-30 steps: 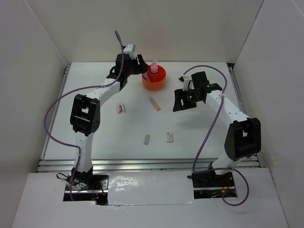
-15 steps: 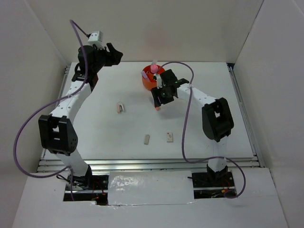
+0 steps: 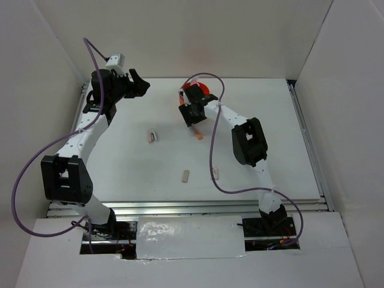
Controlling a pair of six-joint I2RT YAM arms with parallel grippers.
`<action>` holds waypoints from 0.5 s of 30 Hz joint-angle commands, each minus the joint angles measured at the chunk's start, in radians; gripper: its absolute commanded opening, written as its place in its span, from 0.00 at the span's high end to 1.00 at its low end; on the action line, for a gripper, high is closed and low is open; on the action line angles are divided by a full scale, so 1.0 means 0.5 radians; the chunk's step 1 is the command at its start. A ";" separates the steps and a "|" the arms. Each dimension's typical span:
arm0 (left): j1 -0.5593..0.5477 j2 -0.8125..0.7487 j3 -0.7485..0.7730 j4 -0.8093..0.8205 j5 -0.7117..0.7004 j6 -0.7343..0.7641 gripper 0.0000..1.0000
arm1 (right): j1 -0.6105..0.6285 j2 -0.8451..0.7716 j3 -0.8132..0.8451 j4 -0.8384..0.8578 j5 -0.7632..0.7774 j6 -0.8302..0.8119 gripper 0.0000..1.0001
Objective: Sort the stationery into containers
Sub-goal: Grab a piece of stationery with the right arm
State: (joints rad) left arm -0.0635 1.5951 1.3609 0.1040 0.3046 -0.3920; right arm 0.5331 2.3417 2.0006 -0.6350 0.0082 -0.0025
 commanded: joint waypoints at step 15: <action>0.121 -0.181 -0.092 0.114 0.167 -0.066 0.24 | 0.044 0.241 0.303 -0.193 0.054 -0.194 0.55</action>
State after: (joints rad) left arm -0.0097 1.5482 1.3182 0.1123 0.3546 -0.4019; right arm 0.5457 2.4447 2.1132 -0.6888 0.0444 -0.0700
